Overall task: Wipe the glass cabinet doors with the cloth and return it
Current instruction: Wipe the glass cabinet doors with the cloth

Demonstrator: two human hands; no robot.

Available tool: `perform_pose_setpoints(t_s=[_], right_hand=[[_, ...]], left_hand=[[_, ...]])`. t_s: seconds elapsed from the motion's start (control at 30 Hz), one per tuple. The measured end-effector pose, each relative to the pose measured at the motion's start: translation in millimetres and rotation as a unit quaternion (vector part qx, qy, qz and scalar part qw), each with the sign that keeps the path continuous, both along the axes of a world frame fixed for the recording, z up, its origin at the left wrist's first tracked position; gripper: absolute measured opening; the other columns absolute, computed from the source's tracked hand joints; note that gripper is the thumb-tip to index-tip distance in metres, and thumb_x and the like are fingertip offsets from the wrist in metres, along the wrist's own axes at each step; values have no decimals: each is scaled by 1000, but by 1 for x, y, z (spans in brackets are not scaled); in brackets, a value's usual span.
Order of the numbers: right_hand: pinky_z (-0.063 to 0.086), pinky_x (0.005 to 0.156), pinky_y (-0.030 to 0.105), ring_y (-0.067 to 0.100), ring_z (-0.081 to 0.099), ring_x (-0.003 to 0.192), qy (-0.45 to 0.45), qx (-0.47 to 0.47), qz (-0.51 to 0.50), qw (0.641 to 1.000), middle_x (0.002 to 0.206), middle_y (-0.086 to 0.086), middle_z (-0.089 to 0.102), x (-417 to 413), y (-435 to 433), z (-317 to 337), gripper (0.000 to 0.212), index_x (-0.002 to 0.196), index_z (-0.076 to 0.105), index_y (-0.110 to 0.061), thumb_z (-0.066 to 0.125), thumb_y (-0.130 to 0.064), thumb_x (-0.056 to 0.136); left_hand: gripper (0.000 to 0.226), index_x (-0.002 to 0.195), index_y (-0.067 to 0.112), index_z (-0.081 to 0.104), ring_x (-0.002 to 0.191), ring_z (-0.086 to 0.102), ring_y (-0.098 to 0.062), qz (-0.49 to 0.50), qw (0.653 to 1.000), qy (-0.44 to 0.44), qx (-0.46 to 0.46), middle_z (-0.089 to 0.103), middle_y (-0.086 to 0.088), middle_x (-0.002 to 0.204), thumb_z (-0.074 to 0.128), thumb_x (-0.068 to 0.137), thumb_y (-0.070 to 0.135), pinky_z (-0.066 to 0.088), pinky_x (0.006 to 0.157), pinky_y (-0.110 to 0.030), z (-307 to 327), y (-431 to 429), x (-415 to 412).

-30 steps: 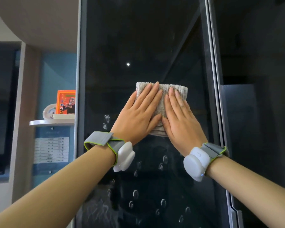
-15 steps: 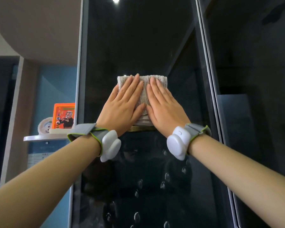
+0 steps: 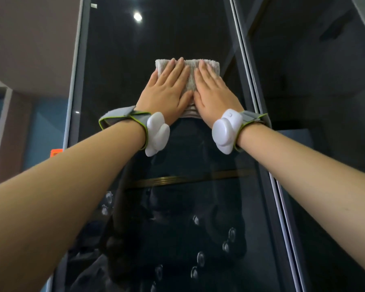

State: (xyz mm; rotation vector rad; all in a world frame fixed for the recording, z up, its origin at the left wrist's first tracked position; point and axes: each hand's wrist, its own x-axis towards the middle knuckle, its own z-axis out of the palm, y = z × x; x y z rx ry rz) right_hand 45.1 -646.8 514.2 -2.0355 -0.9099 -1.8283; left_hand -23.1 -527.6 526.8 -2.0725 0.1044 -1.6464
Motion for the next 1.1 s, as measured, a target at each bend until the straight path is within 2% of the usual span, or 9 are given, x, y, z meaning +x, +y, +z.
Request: perform_pose_setpoints(t_s=[0.4, 0.67, 0.97, 1.1], right_hand=[[2, 119, 33, 26, 0, 146, 8, -7, 9, 1000, 157, 17, 2, -11, 3, -86, 55, 145, 4, -1, 21, -26, 100], [0, 116, 31, 25, 0, 146, 14, -28, 32, 999, 158, 14, 3, -28, 26, -123, 56, 146, 5, -4, 23, -30, 100], [-3, 114, 30, 23, -1, 146, 10, -69, 53, 996, 158, 12, 0, -64, 79, -142, 58, 146, 3, -5, 23, -31, 99], [-2, 116, 32, 23, -4, 146, -4, -91, 38, 995, 158, 12, -2, -73, 91, -137, 59, 146, 0, -5, 21, -31, 98]], left_hand=[[57, 146, 12, 6, 145, -2, -19, -2, 998, 30, 47, 3, -7, 157, 22, 97, 38, -5, 115, -31, -73, 10, -11], [65, 145, 11, 7, 138, -11, -17, 21, 998, 40, 46, 5, -7, 156, 7, 90, 46, -5, 113, -31, -113, 36, -34], [60, 140, 21, -7, 139, -15, -12, 12, 998, 59, -30, -12, 6, 149, 13, 92, 51, -8, 114, -30, -143, 92, -73], [60, 144, 19, -3, 140, -12, -11, 6, 998, 43, -54, -6, 3, 154, 17, 93, 46, -5, 114, -32, -145, 101, -82]])
